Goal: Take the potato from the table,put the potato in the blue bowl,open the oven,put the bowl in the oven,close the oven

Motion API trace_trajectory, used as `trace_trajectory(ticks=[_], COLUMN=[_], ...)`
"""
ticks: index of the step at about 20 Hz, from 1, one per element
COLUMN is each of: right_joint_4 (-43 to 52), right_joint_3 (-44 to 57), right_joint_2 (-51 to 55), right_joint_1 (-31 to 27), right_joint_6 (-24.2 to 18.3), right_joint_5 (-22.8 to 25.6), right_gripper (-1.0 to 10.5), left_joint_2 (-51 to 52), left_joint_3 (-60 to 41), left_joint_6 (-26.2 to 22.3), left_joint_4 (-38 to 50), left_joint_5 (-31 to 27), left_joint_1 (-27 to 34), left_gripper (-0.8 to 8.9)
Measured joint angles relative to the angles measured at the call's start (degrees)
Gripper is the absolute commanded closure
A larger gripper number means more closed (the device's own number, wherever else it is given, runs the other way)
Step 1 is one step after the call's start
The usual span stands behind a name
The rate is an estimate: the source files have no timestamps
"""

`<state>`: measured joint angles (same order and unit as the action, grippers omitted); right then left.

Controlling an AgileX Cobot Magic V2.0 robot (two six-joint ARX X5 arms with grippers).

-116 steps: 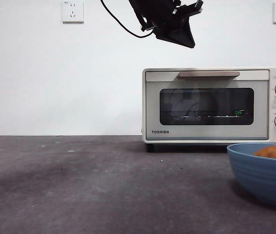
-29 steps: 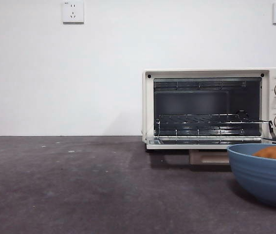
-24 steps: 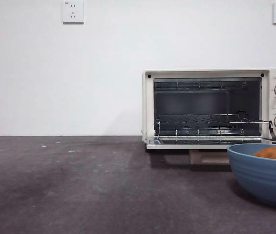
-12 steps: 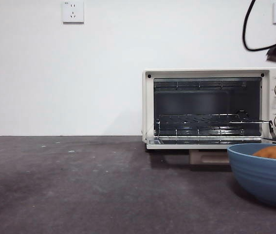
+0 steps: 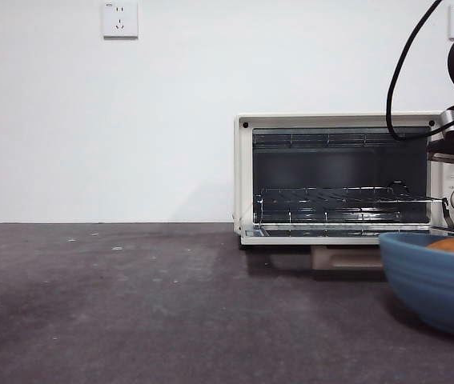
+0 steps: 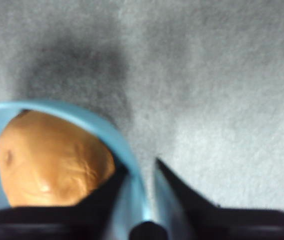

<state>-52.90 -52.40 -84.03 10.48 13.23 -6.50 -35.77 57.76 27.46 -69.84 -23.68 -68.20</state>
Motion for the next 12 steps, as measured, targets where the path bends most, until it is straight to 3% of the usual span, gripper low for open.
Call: trace_trajectory(ticks=[3, 6, 10, 12], right_joint_4=[-1.1, -1.2, -3.7, -5.5], right_joint_3=[0.0, 0.0, -0.2, -0.8], right_joint_2=[0.6, 1.6, 3.9, 5.2], right_joint_1=[0.0, 0.0, 0.0, 0.1], right_joint_6=[1.6, 5.8, 9.3, 9.6], right_joint_5=[-0.5, -0.4, -8.7, -10.5], right_gripper=[9.6, 9.6, 9.6, 9.6], left_joint_2=[0.0, -0.1, -0.1, -0.1], left_joint_3=[0.0, 0.0, 0.0, 0.0], left_joint_6=[0.0, 0.0, -0.2, -0.4], left_joint_4=[0.0, 0.0, 0.0, 0.0], left_joint_5=[0.0, -0.1, -0.1, -0.1], left_joint_1=[0.0, 0.0, 0.0, 0.0], left_gripper=[8.2, 8.2, 8.2, 8.2])
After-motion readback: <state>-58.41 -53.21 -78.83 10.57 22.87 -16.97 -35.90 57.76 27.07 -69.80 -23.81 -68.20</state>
